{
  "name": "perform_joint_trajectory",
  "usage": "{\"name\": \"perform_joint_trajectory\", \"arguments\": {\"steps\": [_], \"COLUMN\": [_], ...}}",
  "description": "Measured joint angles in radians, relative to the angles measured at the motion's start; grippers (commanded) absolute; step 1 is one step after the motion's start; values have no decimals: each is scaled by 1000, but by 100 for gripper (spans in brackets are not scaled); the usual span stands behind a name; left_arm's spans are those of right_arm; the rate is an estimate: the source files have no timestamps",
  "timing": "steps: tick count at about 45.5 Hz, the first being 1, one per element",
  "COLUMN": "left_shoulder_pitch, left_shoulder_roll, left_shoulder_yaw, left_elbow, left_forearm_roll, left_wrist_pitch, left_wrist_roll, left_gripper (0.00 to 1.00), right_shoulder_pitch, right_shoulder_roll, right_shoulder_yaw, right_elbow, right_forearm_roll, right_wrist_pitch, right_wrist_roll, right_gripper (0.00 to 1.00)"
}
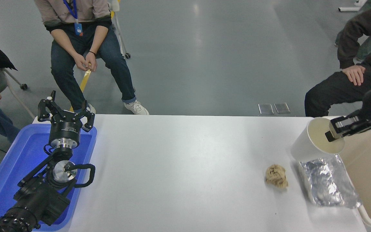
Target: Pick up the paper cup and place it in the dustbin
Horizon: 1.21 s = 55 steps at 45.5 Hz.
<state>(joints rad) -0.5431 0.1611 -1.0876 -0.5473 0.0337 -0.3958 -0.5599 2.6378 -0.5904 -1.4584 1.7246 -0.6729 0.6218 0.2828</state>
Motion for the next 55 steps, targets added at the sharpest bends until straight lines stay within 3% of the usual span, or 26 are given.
{"name": "perform_joint_trajectory", "arguments": {"steps": [14, 28, 42, 55], "left_shoulder_pitch": [0, 0, 0, -1], "left_shoulder_roll": [0, 0, 0, 0], "left_shoulder_yaw": [0, 0, 0, 0], "left_elbow": [1, 1, 1, 1], "left_forearm_roll": [-1, -1, -2, -1], "left_wrist_pitch": [0, 0, 0, 0], "left_wrist_roll": [0, -1, -2, -1], "left_gripper": [99, 99, 99, 99], "right_shoulder_pitch": [53, -100, -521, -1077], "right_shoulder_roll": [11, -132, -306, -326], "right_shoulder_yaw": [-68, -111, 59, 337], "right_elbow": [-19, -222, -546, -908], "right_forearm_roll": [-16, -216, -338, -358], "right_wrist_pitch": [33, 13, -126, -345], "right_wrist_roll": [-8, -8, -8, -10], "right_gripper": [0, 0, 0, 0]}}
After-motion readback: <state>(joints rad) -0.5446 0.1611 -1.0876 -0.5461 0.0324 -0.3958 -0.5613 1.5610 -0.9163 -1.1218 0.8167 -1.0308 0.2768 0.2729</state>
